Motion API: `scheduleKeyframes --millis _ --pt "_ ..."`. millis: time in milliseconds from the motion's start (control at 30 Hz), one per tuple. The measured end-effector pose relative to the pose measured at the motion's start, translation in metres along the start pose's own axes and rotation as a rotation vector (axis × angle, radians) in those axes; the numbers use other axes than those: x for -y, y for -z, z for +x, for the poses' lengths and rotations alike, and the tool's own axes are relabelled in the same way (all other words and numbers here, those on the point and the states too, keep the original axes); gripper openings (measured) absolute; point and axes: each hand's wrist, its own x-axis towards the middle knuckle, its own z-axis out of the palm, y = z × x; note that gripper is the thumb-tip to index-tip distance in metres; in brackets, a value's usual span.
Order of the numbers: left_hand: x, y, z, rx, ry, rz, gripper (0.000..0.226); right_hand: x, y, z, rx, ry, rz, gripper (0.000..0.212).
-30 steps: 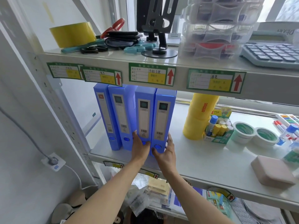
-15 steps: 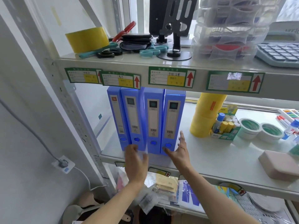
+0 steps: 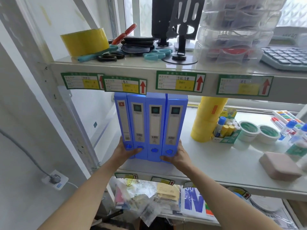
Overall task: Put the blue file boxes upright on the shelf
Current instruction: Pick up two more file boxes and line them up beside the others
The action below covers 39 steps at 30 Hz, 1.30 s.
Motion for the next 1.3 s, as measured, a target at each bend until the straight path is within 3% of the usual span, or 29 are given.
scheduleKeyframes --millis 133,433,700,967,1133,1300 --pt "0.012 0.003 0.006 -0.021 0.001 0.021 0.071 0.003 0.002 0.002 0.008 -0.029 0.007 0.084" --pt "0.021 0.002 0.021 -0.039 0.017 0.095 0.081 -0.002 0.009 0.003 -0.014 -0.087 -0.010 0.086" --pt "0.018 -0.008 0.017 -0.078 -0.040 0.005 0.074 -0.006 0.010 0.004 -0.034 -0.068 -0.050 0.080" --pt "0.018 -0.005 0.023 0.027 -0.029 0.015 0.070 -0.006 0.010 0.002 -0.048 -0.061 -0.033 0.087" --pt "0.017 0.001 0.028 0.144 -0.016 0.001 0.108 -0.004 0.010 0.001 -0.034 -0.039 -0.024 0.084" --pt "0.021 -0.001 0.024 0.118 -0.029 -0.015 0.096 -0.006 0.009 0.002 -0.036 -0.031 -0.035 0.081"
